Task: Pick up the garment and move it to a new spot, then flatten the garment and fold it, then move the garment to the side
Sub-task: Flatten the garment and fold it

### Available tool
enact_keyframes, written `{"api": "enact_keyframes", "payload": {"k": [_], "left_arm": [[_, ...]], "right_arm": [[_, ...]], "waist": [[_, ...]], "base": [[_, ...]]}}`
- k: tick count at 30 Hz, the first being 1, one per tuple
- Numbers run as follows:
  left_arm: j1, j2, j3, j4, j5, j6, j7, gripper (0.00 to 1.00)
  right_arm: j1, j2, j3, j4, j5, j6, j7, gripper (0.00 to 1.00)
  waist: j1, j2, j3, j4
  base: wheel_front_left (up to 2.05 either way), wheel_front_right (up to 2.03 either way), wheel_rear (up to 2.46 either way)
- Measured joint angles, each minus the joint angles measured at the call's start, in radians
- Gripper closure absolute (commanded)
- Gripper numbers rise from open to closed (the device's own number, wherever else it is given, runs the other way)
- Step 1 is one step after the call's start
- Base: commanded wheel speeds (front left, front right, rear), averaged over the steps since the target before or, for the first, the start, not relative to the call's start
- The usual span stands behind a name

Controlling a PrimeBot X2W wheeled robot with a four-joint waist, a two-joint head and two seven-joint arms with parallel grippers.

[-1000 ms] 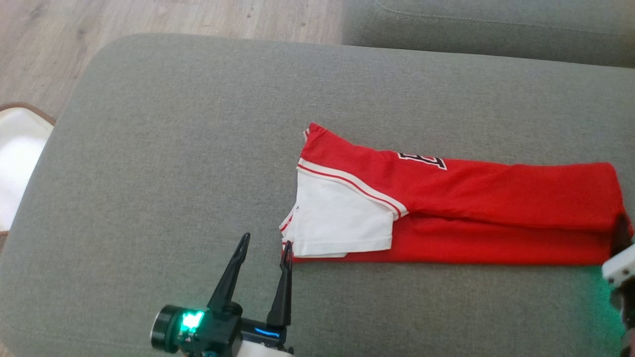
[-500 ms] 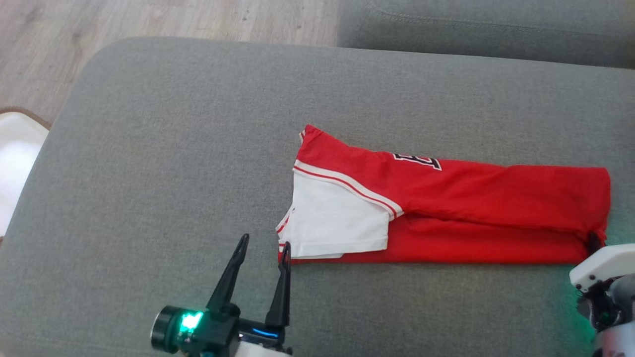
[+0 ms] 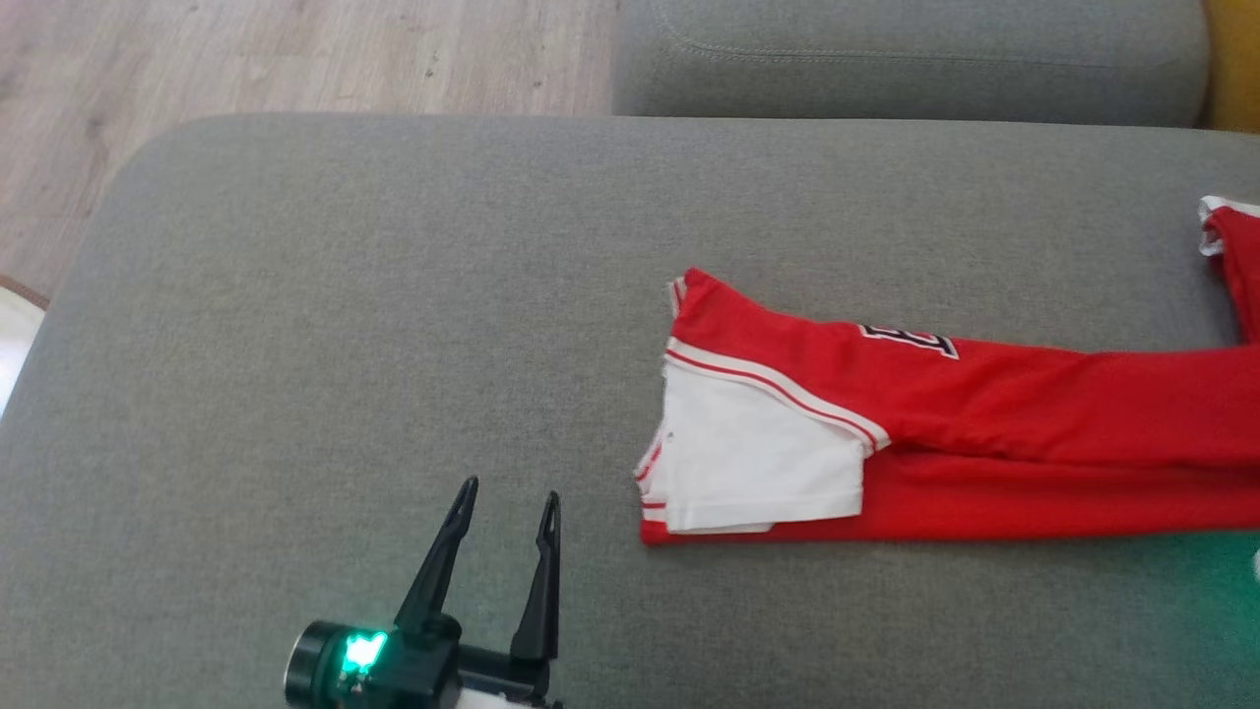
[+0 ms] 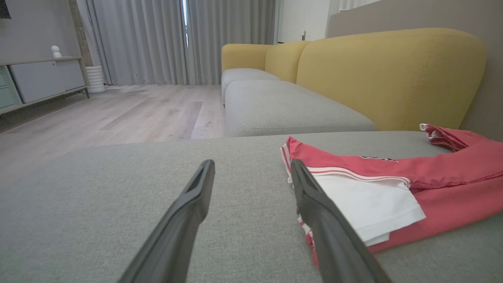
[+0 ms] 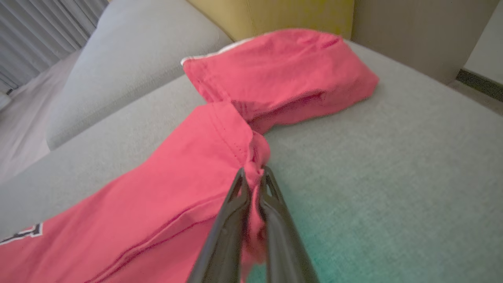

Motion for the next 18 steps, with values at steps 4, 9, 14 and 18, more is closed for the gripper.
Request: {"api": "enact_keyframes", "payload": {"k": [4, 9, 14, 18], "left_arm": [[0.015, -0.002, 0.011, 0.007, 0.01, -0.016, 0.0, 0.0], [0.018, -0.005, 0.029, 0.013, 0.017, -0.026, 0.0, 0.0], [0.028, -0.009, 0.031, 0.022, 0.028, -0.043, 0.0, 0.0], [0.028, -0.019, 0.033, 0.032, 0.034, -0.053, 0.0, 0.0]], "right_arm": [[0.009, -0.012, 0.051, -0.105, 0.07, 0.0, -0.002, 1.0], [0.011, 0.031, 0.207, -0.344, 0.153, 0.0, -0.001, 1.0], [0.016, 0.087, 0.363, -0.53, 0.156, 0.0, 0.017, 1.0], [0.016, 0.131, 0.499, -0.568, 0.157, 0.0, 0.036, 1.0]], "waist": [[0.0, 0.0, -0.006, -0.011], [0.0, 0.0, -0.014, -0.013], [0.0, 0.0, -0.018, -0.001], [0.0, 0.0, -0.02, 0.024]], "base": [[0.0, 0.0, 0.0], [0.0, 0.0, 0.0], [0.0, 0.0, 0.0], [0.0, 0.0, 0.0]]}}
